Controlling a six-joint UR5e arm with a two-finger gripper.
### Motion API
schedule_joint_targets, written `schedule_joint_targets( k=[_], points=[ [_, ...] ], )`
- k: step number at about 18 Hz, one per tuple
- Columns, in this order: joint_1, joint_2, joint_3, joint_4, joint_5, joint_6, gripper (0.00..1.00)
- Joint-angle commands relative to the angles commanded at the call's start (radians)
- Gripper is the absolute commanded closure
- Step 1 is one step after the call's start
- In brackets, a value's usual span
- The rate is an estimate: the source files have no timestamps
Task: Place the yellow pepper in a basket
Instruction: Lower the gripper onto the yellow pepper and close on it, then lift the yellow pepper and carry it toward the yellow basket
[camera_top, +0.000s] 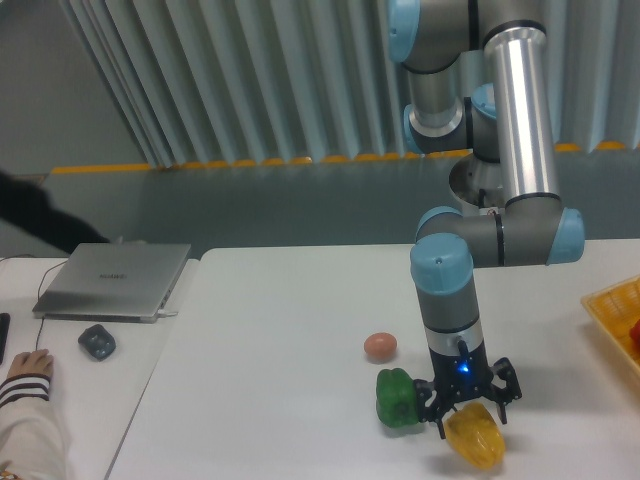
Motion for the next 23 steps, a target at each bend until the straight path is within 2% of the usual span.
schedule_joint_targets(
  k=[4,6,9,12,16,19,22,23],
  points=[
    [0.0,0.006,0.002,-0.002,-0.002,0.011,0.45],
    [0.0,0.012,0.0,-0.002,-0.002,0.052,0.45],
    [0.014,0.054,-0.002,-0.011,-0.015,0.119,0.45],
    [0.034,0.097,-0.021,-0.029,-0.047,0.245,0.45],
    [0.08,0.153,-0.048,-0.086,-0.08,0.45,0.45],
    [0.112,0.195,-0.052,-0.179,-0.112,0.662,0.44],
    [0.135,0.219,-0.052,-0.228,-0.113,0.78,0.44],
    [0.15,0.232,-0.052,-0.26,-0.117,0.858,0.44]
  ],
)
